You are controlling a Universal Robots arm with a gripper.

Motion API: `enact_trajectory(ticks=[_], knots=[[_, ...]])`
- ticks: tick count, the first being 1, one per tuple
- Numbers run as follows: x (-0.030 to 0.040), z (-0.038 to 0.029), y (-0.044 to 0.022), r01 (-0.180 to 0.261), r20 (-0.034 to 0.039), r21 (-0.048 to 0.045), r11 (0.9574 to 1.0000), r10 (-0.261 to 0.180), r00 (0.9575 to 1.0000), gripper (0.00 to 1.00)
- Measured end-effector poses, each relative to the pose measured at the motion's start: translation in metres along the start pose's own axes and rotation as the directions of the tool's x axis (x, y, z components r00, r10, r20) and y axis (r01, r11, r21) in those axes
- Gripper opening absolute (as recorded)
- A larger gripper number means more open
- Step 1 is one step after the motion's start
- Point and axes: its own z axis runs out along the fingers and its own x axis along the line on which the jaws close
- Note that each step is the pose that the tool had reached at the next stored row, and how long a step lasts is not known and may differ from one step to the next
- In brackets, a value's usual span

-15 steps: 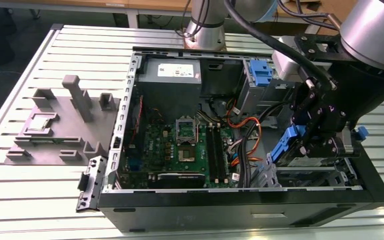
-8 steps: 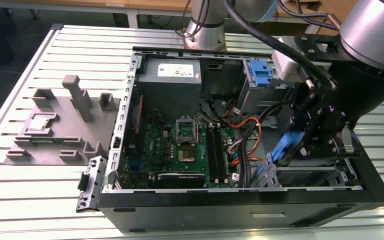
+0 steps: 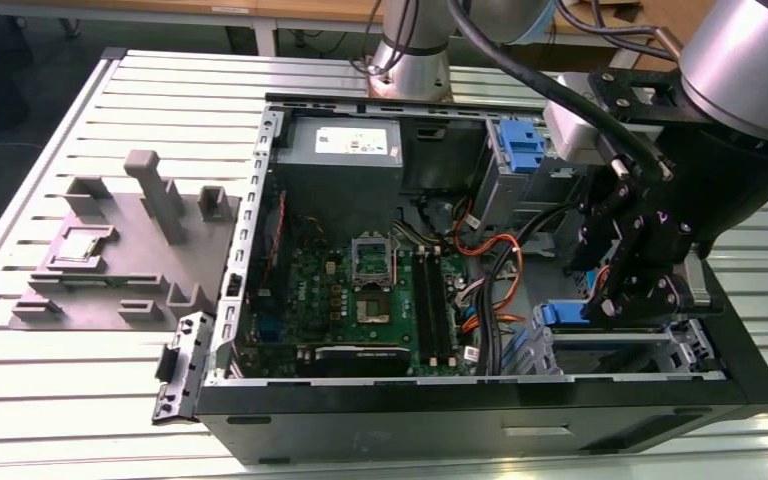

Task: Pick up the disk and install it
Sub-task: 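Insert the disk into the insertion slot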

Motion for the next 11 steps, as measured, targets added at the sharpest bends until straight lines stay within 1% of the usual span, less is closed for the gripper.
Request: enact_trajectory(ticks=[6, 7, 8, 10, 11], knots=[[0.0, 0.0002, 0.0, 0.0, 0.0001, 0.0, 1.0, 0.0, 1.0, 0.49], [0.0, 0.0002, 0.0, 0.0, 0.0001, 0.0, 1.0, 0.0, 1.0, 0.42], [0.0, 0.0003, 0.0, 0.0, 0.0001, 0.0, 1.0, 0.0, 1.0, 0.42], [0.0, 0.0003, 0.0, 0.0, 0.0001, 0.0, 1.0, 0.0, 1.0, 0.31], [0.0, 0.0003, 0.0, 0.0, 0.0, 0.0, 1.0, 0.0, 1.0, 0.31]])
